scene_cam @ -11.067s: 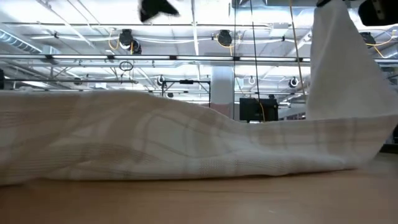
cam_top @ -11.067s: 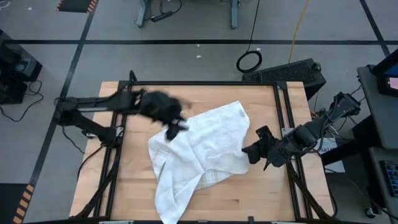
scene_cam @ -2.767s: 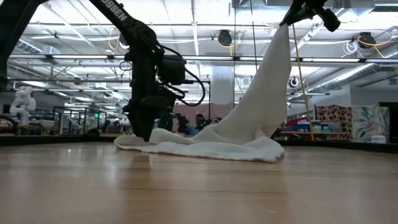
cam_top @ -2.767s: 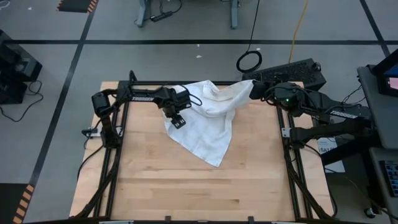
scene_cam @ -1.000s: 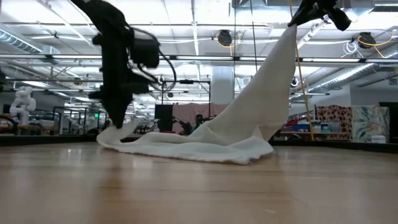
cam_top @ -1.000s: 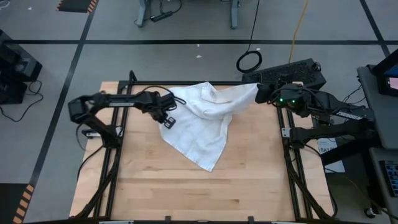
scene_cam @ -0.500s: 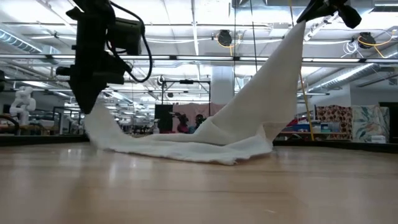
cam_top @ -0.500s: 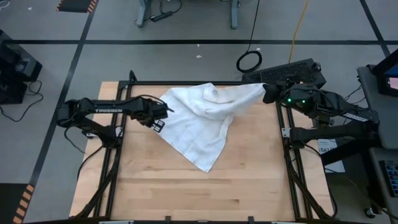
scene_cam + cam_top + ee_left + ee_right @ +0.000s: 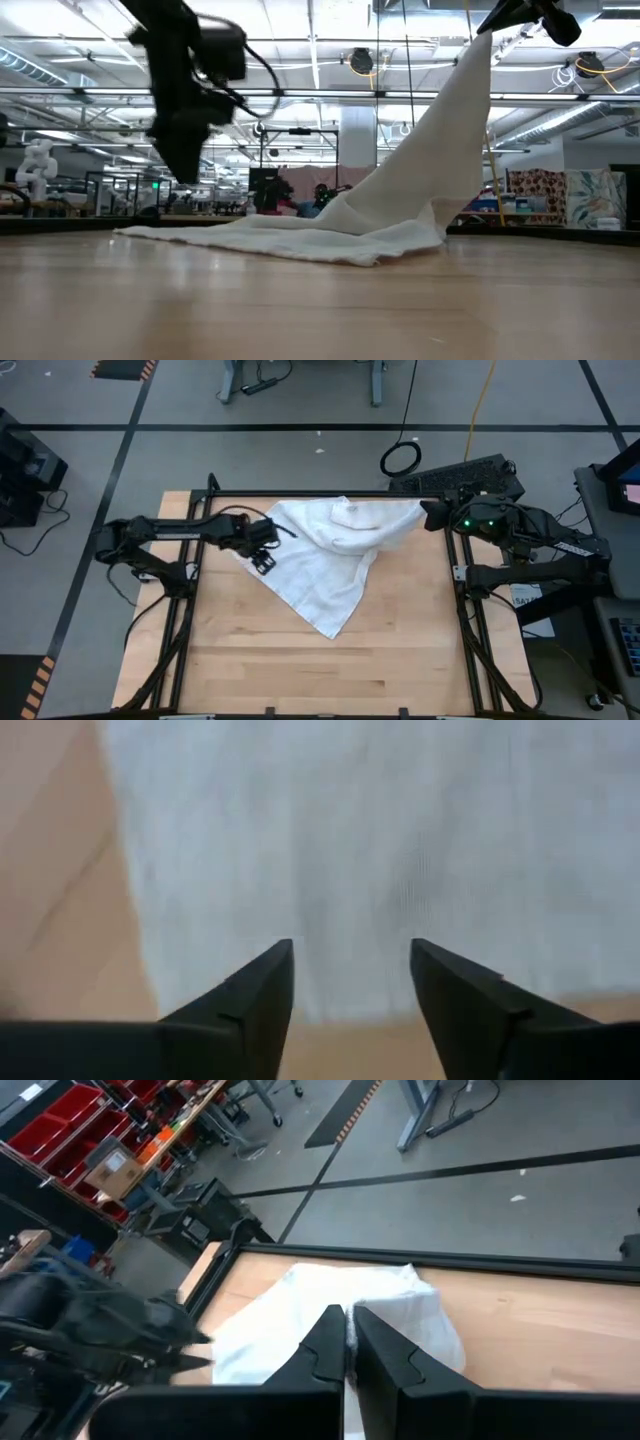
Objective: Roll towel
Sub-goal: Roll the towel
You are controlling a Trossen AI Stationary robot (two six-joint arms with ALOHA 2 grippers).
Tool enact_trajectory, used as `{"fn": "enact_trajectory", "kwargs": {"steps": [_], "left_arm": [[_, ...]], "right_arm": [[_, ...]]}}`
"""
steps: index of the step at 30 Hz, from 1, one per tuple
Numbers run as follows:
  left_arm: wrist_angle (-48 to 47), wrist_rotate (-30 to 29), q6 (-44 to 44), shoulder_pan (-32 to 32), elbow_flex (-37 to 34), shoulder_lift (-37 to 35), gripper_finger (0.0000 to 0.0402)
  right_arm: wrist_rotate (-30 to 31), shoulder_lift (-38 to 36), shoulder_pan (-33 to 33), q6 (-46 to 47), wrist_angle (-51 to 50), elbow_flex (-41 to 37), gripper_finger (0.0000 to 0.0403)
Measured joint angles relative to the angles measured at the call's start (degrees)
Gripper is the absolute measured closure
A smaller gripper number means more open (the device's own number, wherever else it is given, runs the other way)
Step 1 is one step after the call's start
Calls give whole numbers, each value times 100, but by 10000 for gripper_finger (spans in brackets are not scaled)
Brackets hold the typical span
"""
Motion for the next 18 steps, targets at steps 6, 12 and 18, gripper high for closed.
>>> {"fn": "enact_trajectory", "kwargs": {"steps": [6, 12, 18], "left_arm": [[256, 124, 557, 457, -181, 1381, 284], [-97, 557, -178, 479, -190, 1814, 362], [-361, 1088, -1496, -141, -240, 1723, 396]], "right_arm": [[382, 51, -2, 140, 531, 1, 403], [800, 307, -82, -132, 1278, 1, 403], [792, 444, -271, -289, 1366, 1, 403]]}}
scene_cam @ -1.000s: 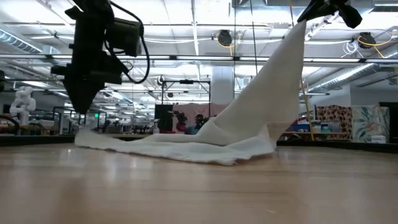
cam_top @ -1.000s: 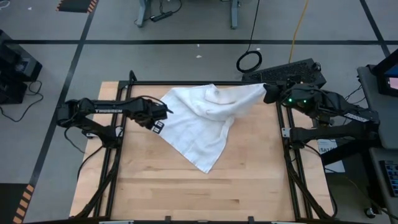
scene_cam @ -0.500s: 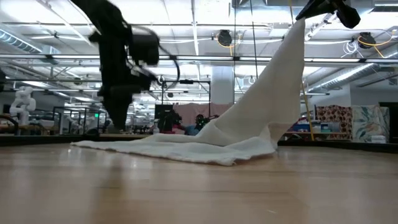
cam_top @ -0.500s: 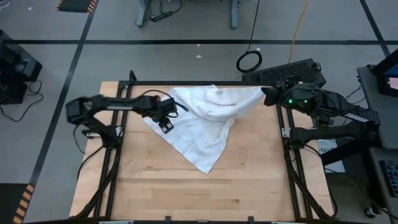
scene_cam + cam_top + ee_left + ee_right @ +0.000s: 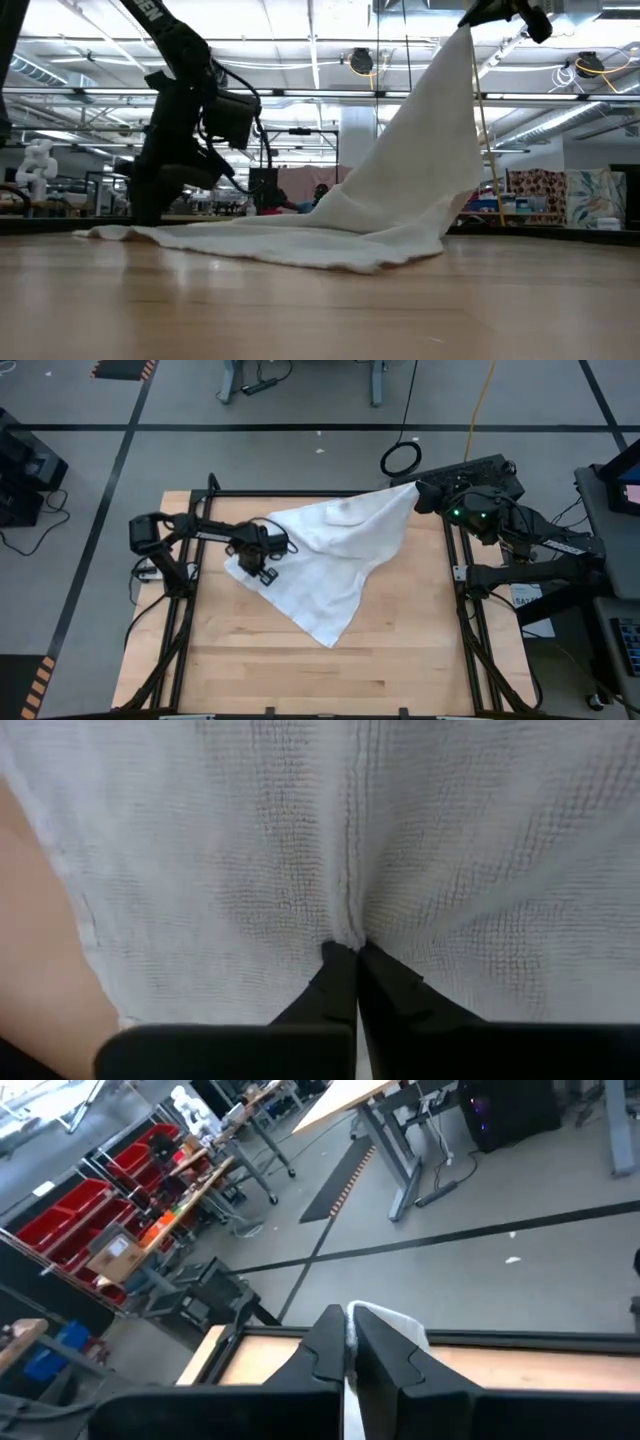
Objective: Roll towel
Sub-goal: Roll the towel
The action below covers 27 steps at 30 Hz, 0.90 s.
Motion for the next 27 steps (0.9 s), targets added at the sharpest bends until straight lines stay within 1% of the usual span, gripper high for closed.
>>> {"fn": "enact_trajectory", "kwargs": {"steps": [6, 8, 10, 12, 13, 15, 17, 18, 22, 26, 27], "left_arm": [[-126, 916, -1254, -947, -6, 8, 375], [-135, 1423, -1642, -1272, 2, 17, 369], [-70, 1919, -1820, -1654, 95, 43, 365], [19, 2101, -1948, -1990, 313, 47, 364], [-26, 2094, -2039, -2118, 440, 35, 363], [-346, 1882, -2120, -2222, 661, -11, 363], [-814, 1642, -1909, -2167, 884, -90, 363], [-937, 1590, -1664, -2107, 990, -148, 363], [-1149, 1426, -718, -1666, 1342, -451, 363], [-953, 727, 200, -1042, 1749, -616, 362], [-786, 672, 510, -844, 1886, -615, 362]], "right_arm": [[-3, -146, -257, -402, 45, 2, 403], [-11, -242, -344, -534, 43, 0, 403], [-12, -336, -434, -673, 43, 0, 403], [-34, -423, -508, -805, 43, 0, 403], [-68, -465, -541, -865, 43, 0, 403], [-308, -525, -602, -1009, 44, 0, 403], [-622, -549, -636, -1147, 43, 0, 403], [-770, -549, -640, -1215, 42, 0, 403], [-1271, -470, -640, -1375, 28, 0, 403], [-1389, -375, -638, -1367, 27, 0, 403], [-1389, -352, -638, -1367, 43, 0, 403]]}}
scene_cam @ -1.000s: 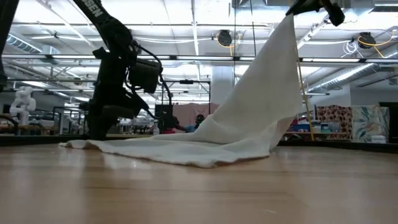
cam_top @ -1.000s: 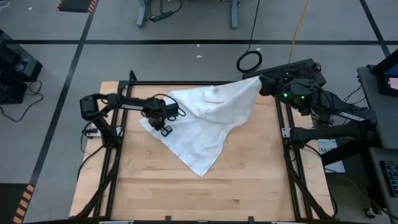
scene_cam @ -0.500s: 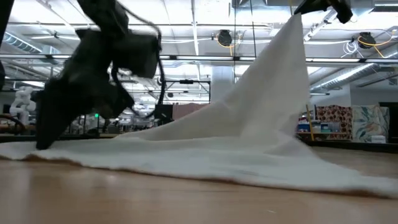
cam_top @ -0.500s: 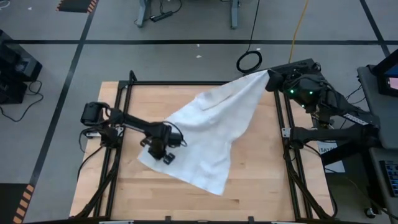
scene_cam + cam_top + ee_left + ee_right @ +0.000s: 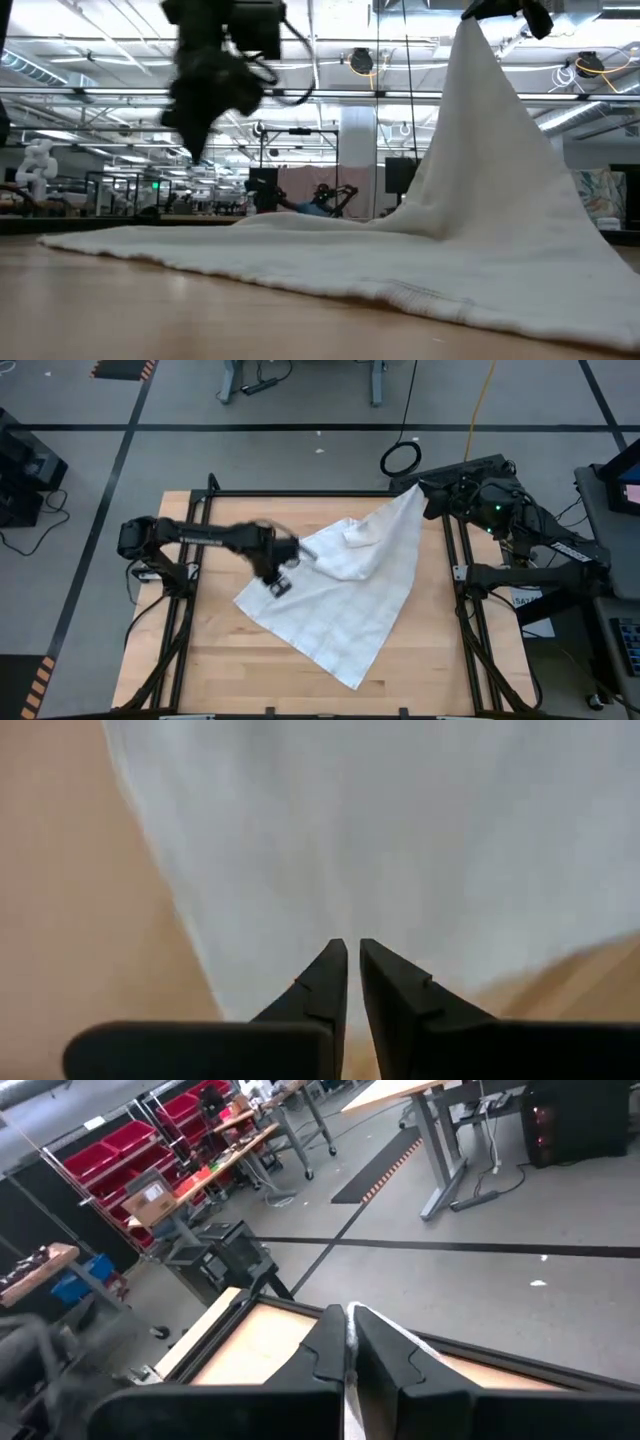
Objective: Roll towel
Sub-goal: Roll the towel
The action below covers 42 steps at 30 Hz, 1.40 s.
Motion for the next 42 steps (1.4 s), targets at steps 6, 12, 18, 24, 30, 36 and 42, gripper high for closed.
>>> {"fn": "enact_trajectory", "kwargs": {"steps": [6, 12, 18, 24, 30, 36, 42], "left_arm": [[1512, 630, 1439, 1280, 795, 192, 322], [2222, 1179, 1592, 2113, 1474, 922, 201], [2386, 1758, 1031, 2116, 2106, 1757, 123], [2701, 2066, -84, 1957, 2538, 2541, 126], [3104, 1666, -961, 1917, 2604, 2939, 140], [3959, 1101, -1634, 1670, 2610, 3238, 146], [3771, 296, -2046, 1537, 2608, 3315, 146]], "right_arm": [[-2, 64, 2, 51, 96, 0, 403], [-2, 64, 7, 330, 85, 0, 403], [0, 78, 7, 748, 83, 0, 403], [2, 84, 9, 761, 85, 0, 403], [4, 84, 9, 761, 87, 0, 403], [7, 84, 7, 758, 85, 0, 403], [-10, 66, 7, 757, 83, 0, 403]]}}
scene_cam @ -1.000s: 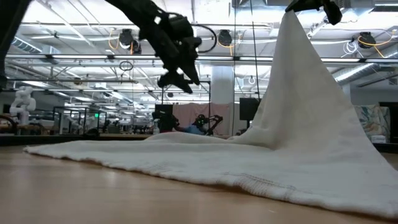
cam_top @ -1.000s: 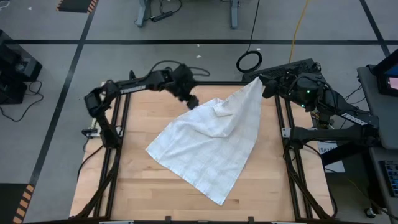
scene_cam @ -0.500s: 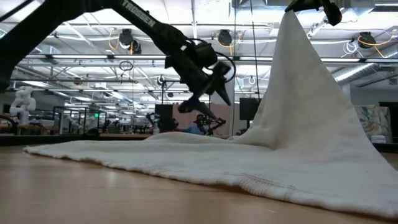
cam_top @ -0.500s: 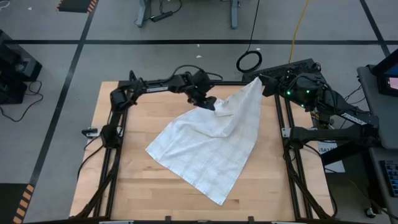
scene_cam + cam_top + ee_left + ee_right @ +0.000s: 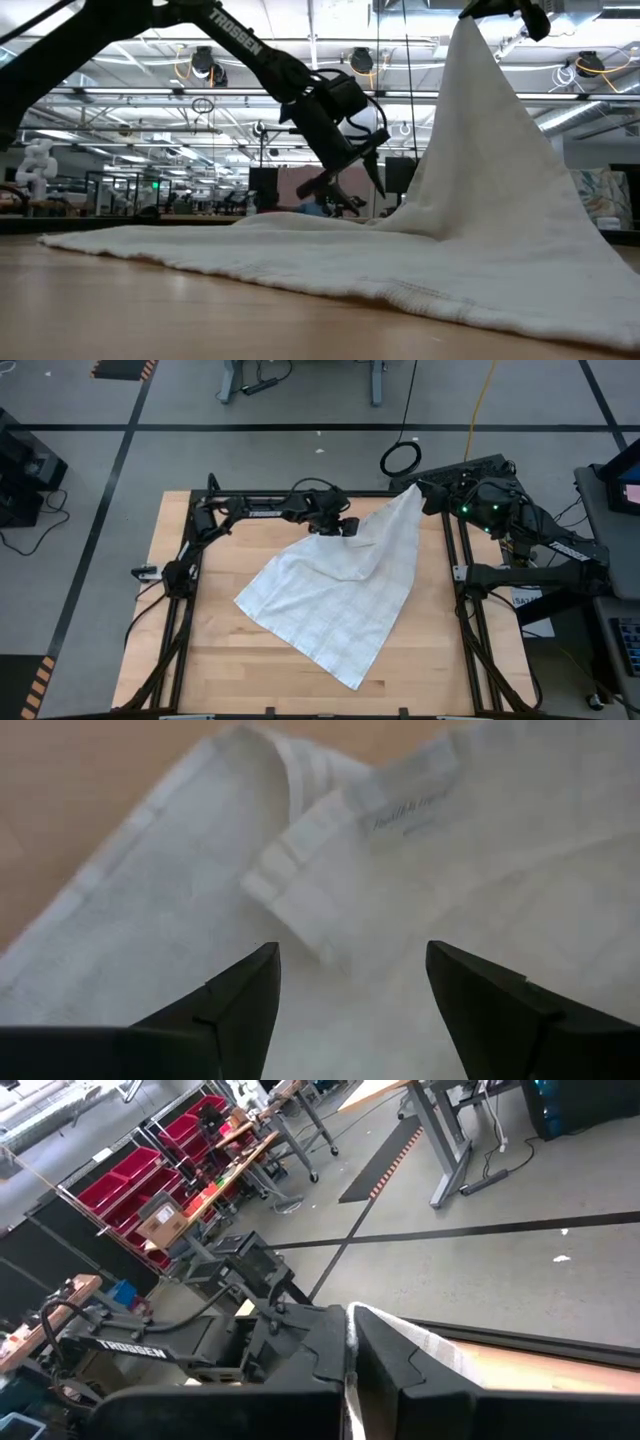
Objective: Roll towel
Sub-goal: Roll the towel
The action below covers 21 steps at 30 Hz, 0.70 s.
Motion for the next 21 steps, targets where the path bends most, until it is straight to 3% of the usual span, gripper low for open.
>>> {"fn": "enact_trajectory", "kwargs": {"steps": [13, 21], "left_arm": [[272, -189, -415, -244, 0, 187, 151], [459, -484, -893, -388, 2, 335, 210]], "right_arm": [[-220, -29, 0, -199, 2, -1, 403], [-296, -48, 2, -319, -2, 0, 403]]}}
